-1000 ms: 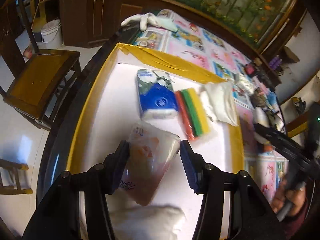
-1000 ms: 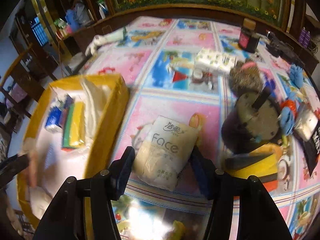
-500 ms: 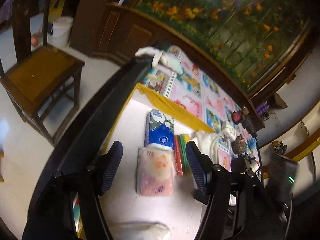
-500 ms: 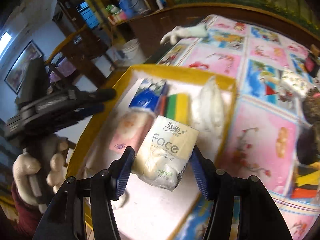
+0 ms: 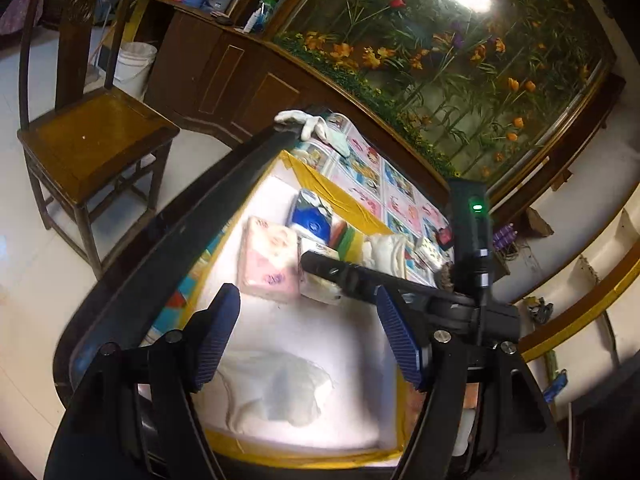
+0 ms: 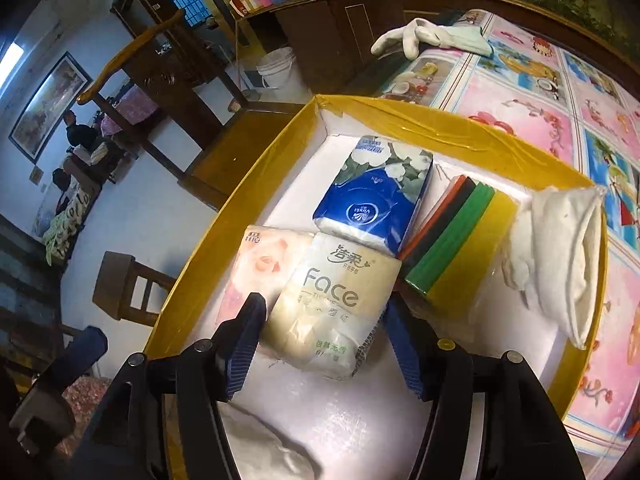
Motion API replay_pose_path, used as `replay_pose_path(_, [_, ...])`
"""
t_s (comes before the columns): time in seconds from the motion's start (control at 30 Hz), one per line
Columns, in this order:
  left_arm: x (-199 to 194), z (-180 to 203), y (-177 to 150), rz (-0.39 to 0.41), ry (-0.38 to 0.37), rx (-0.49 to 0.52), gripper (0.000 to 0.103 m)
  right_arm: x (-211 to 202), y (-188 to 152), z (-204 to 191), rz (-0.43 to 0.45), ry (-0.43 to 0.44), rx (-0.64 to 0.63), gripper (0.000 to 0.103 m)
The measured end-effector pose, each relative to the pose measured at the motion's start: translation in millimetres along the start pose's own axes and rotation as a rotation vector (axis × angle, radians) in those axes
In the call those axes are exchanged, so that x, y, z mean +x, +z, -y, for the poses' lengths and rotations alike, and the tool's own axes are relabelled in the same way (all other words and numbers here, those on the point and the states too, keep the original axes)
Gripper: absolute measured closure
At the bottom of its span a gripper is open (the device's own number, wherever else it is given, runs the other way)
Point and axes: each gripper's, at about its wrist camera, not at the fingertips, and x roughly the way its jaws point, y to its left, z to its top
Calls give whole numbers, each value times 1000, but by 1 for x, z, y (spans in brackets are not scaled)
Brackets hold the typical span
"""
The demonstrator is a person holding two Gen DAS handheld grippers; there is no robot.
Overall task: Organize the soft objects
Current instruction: 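Lower the beige Face tissue pack into the tray and open the right gripper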
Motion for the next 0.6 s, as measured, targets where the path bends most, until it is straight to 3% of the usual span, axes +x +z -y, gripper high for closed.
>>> replay_pose_path(0.1, [-1, 7, -8, -1, 20, 18, 33, -31, -12, 6, 75, 13, -5, 20])
replay_pose_path(0.4, [-2, 82, -48, 87, 263, 356, 33, -135, -94, 71, 264, -180, 22, 14])
replay_pose_path(0.6, [6, 118, -71, 62, 298, 461, 33, -170, -152, 127, 282, -275, 118, 14])
